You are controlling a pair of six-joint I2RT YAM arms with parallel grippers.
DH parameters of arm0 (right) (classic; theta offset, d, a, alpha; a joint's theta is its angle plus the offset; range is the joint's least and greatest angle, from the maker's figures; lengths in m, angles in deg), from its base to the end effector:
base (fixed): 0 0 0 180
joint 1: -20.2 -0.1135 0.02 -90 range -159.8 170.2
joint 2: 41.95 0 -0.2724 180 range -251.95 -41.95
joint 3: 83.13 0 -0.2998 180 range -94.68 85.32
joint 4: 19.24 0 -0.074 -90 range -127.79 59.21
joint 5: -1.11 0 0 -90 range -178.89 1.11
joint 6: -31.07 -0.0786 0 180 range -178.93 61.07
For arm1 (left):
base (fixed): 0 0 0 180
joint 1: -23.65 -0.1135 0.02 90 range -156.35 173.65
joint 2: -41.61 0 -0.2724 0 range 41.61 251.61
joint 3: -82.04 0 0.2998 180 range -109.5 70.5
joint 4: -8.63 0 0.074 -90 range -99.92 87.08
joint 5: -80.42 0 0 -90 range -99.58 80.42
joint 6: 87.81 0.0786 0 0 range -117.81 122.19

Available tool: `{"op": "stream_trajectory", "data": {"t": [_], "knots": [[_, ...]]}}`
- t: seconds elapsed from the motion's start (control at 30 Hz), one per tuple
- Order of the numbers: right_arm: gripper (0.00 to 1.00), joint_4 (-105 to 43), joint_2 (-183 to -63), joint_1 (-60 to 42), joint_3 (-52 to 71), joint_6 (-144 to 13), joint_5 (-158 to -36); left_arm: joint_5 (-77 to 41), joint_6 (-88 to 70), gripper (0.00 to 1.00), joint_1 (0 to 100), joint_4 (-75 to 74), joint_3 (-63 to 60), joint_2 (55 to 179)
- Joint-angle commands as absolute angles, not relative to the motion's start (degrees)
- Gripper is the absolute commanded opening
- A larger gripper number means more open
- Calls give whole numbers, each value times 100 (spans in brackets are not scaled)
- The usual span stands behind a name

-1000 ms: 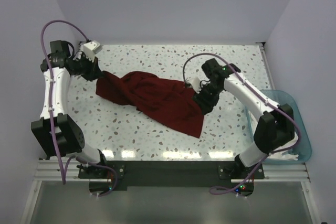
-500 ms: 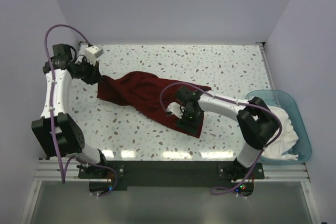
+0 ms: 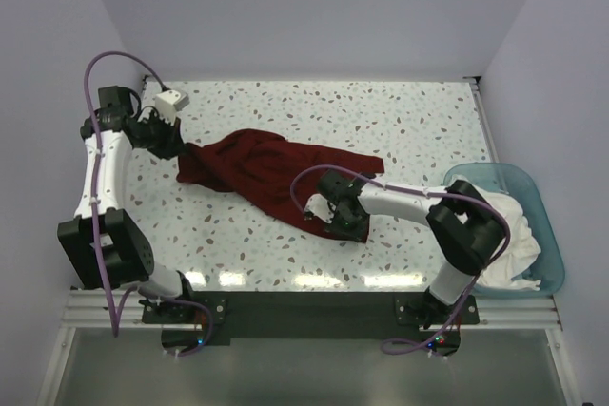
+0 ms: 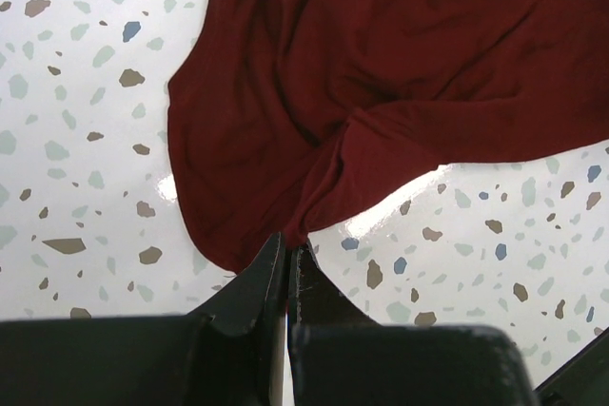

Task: Fold and stack the t-shirts
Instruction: Flatten the tshirt out

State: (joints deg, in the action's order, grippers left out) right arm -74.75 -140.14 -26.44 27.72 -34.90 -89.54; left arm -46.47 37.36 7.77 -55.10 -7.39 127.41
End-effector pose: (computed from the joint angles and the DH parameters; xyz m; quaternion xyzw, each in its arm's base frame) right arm 0.2296 0.2445 0.0857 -0.5779 0.8147 0.0149 0.0455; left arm 0.3664 0.0552 0.2855 0.2340 0.8899 -0.1704 0.3526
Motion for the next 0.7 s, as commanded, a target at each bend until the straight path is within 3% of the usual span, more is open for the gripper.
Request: {"op": "stream_trajectory", "data": {"t": [0.0,0.03,0.07,0.2,0.4,0.53,0.67], "knots": [[26,-6981,-14346,-2639,3303,-3678,-8451,-4615,3735,0,757,-5258,-650,12528],[8,-7042,-14338,-2630,3233,-3661,-8450,-4641,3699,0,748,-5197,-650,12537],[0,-7095,-14294,-2621,3163,-3643,-8433,-4667,3621,0,739,-5179,-658,12528],[0,-7638,-13899,-2272,2408,-3223,-8283,-4676,3463,0,678,-5030,-1193,12703],[0,-8544,-13863,-1024,-192,-2616,-8397,-4922,2768,0,379,-4678,-2712,13319],[0,-8678,-13600,-758,-1414,-2422,-8292,-4940,2522,0,265,-4214,-2926,12838],[0,-8143,-12828,-731,-1689,-2343,-7644,-4458,1829,0,168,-3142,-2654,11976]]}}
